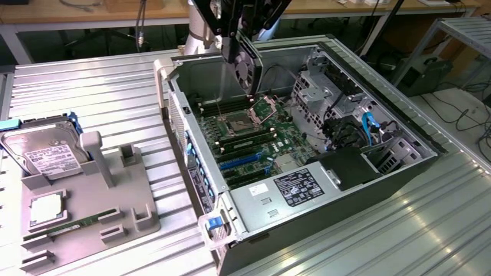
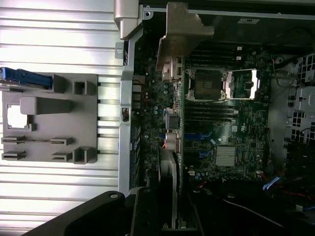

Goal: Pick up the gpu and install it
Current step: 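Pick up the gpu and move the gpu toward the slot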

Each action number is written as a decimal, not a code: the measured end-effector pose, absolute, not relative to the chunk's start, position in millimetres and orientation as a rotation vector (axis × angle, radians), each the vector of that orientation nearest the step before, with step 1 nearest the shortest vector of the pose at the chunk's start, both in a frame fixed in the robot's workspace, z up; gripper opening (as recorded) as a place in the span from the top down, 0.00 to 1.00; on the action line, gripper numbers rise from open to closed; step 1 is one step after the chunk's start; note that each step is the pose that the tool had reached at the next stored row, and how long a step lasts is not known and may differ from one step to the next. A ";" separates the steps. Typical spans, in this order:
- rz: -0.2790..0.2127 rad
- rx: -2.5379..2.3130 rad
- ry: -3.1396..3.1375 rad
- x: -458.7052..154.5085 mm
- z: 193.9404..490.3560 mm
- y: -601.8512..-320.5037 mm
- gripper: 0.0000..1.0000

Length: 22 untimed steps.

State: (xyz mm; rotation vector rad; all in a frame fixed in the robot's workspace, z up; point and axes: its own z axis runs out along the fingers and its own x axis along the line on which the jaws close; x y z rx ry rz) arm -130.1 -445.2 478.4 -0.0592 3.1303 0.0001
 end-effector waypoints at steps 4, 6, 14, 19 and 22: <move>0.000 -0.059 3.130 -127.9 478.4 -445.2 0.73; 0.000 -0.059 3.130 -126.4 478.4 -445.2 0.73; 0.000 -0.059 3.130 -117.1 478.2 -445.3 0.73; 0.000 -0.059 3.130 -111.2 478.2 -445.2 0.73; 0.000 -0.059 3.130 -108.3 478.0 -445.2 0.73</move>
